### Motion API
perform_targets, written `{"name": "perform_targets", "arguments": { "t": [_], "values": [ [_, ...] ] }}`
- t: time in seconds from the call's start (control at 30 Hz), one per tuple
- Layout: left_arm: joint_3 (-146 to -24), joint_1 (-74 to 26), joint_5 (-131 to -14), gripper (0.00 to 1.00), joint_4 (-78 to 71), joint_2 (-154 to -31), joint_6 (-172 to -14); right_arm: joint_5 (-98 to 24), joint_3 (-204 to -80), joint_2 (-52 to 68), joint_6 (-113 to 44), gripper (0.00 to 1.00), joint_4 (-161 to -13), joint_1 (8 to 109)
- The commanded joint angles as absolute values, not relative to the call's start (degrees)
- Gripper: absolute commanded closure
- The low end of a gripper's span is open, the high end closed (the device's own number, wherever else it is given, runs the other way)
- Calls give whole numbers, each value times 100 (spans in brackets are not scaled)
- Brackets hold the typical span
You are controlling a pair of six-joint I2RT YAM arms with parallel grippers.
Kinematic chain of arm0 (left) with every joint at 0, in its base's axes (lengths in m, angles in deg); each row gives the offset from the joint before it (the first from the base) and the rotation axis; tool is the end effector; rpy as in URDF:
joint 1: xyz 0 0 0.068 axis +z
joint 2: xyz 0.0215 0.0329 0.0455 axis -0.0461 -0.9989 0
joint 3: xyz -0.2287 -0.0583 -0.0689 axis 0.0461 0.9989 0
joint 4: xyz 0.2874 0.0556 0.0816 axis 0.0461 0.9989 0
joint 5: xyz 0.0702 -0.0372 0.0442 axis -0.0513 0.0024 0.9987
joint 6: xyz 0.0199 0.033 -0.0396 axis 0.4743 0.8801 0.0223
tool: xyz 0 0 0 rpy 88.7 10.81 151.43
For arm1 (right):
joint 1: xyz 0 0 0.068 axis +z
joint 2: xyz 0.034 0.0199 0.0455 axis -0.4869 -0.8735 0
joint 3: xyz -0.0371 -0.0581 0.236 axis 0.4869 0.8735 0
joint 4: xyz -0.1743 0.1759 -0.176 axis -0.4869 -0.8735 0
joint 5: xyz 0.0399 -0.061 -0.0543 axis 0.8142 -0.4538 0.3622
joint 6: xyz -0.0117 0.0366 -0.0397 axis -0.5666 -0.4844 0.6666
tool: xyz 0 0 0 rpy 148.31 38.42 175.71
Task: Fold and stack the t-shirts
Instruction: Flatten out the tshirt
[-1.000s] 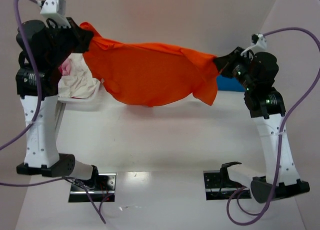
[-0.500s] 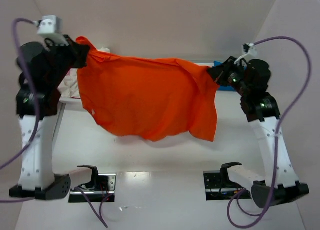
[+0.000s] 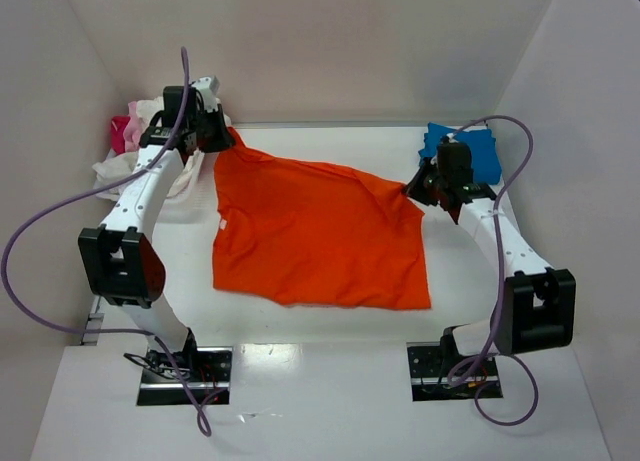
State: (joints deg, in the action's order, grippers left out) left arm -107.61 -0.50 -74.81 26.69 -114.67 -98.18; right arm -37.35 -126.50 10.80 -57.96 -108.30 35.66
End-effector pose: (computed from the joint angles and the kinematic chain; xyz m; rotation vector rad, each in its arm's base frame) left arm 0.4383 -0.0310 0.3366 -0.1336 2.1192 -0.3962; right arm 0.3486 0.0445 0.2414 0.4149 2.2666 0.4767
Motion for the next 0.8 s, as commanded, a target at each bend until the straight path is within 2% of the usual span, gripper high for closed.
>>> {"name": "perform_targets", "arguments": {
  "t": [0.0, 0.1, 0.17, 0.23, 0.33, 0.43, 0.53, 0.77],
  "values": [
    [-10625, 9, -7826, 100, 1920, -11718, -9616, -4398, -12579, 630, -5791, 95, -10195, 3467],
    [-10357, 9, -7912, 100, 1647, -11898, -9616, -4478, -12600, 234, -5791, 91, -10075, 3415],
    [-10276, 9, -7949, 100, 1577, -12015, -9616, -4434, -12654, -16, -5791, 77, -10032, 3414],
    [-10215, 9, -7970, 100, 1507, -12163, -9616, -4276, -12810, -208, -5791, 57, -10032, 3414],
    [-10215, 9, -8098, 100, 1507, -12350, -9616, -4105, -13039, -363, -5791, 49, -10106, 3414],
    [-10215, 9, -8229, 100, 1455, -12492, -9668, -3677, -13151, -353, -5730, 48, -10147, 3414],
    [-10215, 9, -8283, 100, 1454, -12614, -9669, -3168, -12998, -232, -5676, 54, -10147, 3414],
    [-10215, 9, -8336, 100, 1402, -12720, -9669, -3362, -12483, -349, -5729, 56, -10147, 4044]
  ]
}}
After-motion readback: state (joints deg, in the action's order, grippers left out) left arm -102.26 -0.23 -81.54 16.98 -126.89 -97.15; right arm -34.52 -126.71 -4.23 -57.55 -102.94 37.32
